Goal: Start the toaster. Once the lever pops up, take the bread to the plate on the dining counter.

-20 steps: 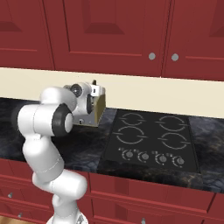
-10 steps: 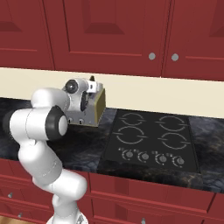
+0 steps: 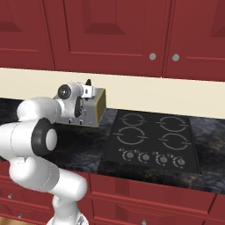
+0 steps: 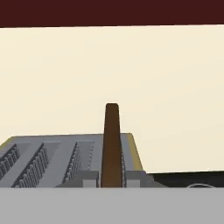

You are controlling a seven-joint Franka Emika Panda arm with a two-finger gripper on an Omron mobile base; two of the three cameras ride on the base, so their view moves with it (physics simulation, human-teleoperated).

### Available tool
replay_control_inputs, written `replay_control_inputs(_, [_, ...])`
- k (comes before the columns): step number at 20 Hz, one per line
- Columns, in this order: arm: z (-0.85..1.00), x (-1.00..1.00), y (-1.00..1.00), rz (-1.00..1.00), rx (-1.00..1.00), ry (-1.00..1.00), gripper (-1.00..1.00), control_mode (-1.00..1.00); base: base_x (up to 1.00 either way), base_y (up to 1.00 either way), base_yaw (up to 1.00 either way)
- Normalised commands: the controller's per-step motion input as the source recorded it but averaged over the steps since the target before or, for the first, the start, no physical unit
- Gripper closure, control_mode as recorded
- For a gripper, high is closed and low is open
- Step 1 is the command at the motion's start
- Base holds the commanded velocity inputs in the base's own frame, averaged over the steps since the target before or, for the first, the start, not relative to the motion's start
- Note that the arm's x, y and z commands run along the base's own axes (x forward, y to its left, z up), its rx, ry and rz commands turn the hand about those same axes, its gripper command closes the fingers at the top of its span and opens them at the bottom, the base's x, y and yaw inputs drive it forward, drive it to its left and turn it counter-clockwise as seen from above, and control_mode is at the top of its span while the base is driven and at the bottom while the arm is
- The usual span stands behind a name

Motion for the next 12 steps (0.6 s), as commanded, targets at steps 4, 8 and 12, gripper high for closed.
replay_control_inputs(4, [0.07,-0.73,0.00,0.00,0.00,0.00,1.00,-1.00,0.00,0.00,0.00])
replay_control_inputs(8, [0.14,-0.90,0.00,0.00,0.00,0.02,1.00,-1.00,0.00,0.00,0.00])
replay_control_inputs(12, [0.26,-0.96,-0.01,0.00,0.00,0.10,1.00,-1.00,0.00,0.00,0.00])
